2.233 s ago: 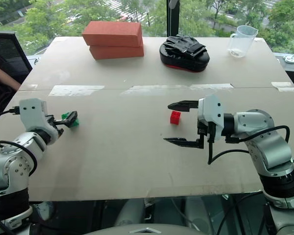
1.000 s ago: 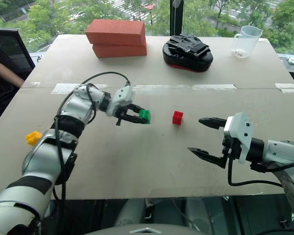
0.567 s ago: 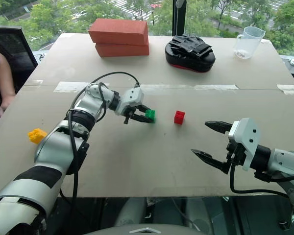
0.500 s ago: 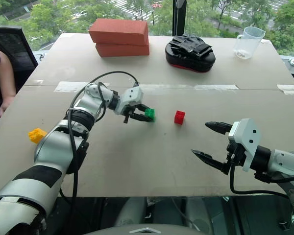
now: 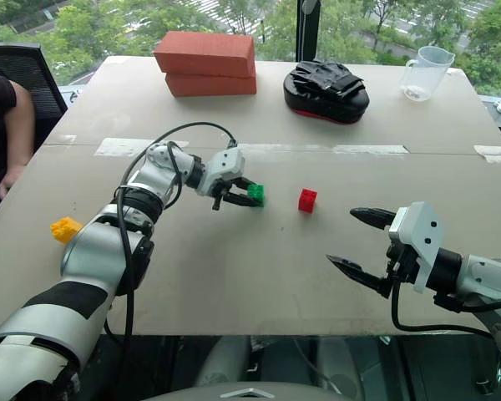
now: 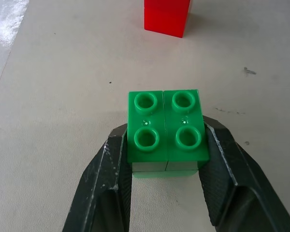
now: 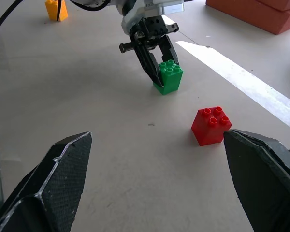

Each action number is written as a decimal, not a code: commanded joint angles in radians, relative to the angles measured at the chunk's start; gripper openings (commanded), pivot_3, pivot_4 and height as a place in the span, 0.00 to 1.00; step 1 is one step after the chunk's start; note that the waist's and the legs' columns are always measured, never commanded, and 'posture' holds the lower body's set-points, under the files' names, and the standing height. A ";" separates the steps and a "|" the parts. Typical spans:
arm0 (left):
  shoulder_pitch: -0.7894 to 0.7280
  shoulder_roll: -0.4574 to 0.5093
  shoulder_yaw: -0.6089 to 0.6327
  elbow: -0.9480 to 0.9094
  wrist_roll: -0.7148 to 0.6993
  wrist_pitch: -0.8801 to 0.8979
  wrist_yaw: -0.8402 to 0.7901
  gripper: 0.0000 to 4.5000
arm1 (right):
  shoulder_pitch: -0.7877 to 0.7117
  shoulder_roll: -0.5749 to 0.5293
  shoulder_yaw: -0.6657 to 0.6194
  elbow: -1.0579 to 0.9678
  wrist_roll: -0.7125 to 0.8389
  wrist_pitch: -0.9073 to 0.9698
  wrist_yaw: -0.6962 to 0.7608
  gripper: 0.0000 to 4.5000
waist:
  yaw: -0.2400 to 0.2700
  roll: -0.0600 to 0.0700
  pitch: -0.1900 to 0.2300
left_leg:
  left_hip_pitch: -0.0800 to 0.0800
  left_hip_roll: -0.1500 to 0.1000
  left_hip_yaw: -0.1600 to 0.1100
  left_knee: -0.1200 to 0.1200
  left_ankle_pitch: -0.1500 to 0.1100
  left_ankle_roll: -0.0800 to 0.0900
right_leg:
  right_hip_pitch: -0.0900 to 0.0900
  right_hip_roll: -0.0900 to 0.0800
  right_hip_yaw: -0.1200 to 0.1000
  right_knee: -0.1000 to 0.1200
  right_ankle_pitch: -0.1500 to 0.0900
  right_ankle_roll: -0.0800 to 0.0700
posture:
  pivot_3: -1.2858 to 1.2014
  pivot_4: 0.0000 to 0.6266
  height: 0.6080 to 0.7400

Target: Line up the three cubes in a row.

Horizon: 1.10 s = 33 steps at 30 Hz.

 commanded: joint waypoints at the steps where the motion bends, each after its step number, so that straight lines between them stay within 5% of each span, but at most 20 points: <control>1: -0.029 0.006 0.039 -0.015 -0.018 0.008 -0.026 0.71 | -0.011 -0.010 -0.025 -0.009 0.006 -0.020 0.009 1.00 | 0.000 0.000 0.000 | 0.000 0.000 0.000 0.000 0.000 0.000 | 0.000 0.000 0.000 0.000 0.000 0.000 | 0.52 0.24 1.00; 4: -0.024 0.026 0.074 -0.039 -0.044 0.041 -0.053 0.96 | -0.057 -0.020 -0.020 0.043 0.025 -0.025 0.046 1.00 | -0.002 0.000 0.000 | 0.000 0.000 0.000 0.000 0.000 0.000 | 0.000 0.000 0.000 0.000 0.000 0.000 | 0.52 0.24 1.00; 9: 0.028 0.095 0.153 -0.180 -0.134 0.159 -0.125 0.96 | -0.224 -0.073 -0.005 0.271 0.047 -0.056 0.207 1.00 | -0.014 0.000 0.000 | 0.000 0.000 0.000 0.001 0.000 0.000 | 0.000 0.000 0.000 0.001 0.000 0.000 | 0.52 0.24 1.00; 14: 0.235 0.234 0.234 -0.584 -0.263 0.449 -0.130 0.96 | -0.397 -0.120 0.064 0.432 0.059 -0.044 0.350 1.00 | -0.029 0.001 0.000 | 0.000 0.002 -0.001 0.000 0.000 0.000 | 0.000 0.000 0.000 0.001 0.000 0.000 | 0.52 0.24 1.00; 21: 0.705 0.445 0.684 -1.140 -0.361 0.897 0.310 0.96 | -0.661 -0.085 0.154 0.535 0.054 -0.005 0.374 1.00 | -0.051 0.003 0.002 | 0.001 0.003 -0.007 -0.002 0.003 -0.005 | -0.004 -0.002 0.007 0.001 0.000 0.000 | 0.52 0.24 1.00; 27: 0.880 0.435 1.003 -1.298 -0.333 1.222 0.686 0.96 | -0.805 -0.010 0.228 0.622 0.048 -0.087 0.520 1.00 | -0.016 0.003 0.001 | 0.001 0.000 -0.010 -0.001 0.001 -0.003 | -0.003 -0.003 0.006 0.002 0.000 0.001 | 0.52 0.24 1.00; 33: 1.031 0.409 1.114 -1.409 -0.328 1.411 0.839 0.96 | -0.867 0.057 0.308 0.798 -0.021 -0.209 0.696 1.00 | -0.007 0.001 0.000 | 0.002 -0.002 -0.009 -0.001 0.003 -0.006 | -0.002 -0.005 0.006 0.001 0.001 0.001 | 0.52 0.24 1.00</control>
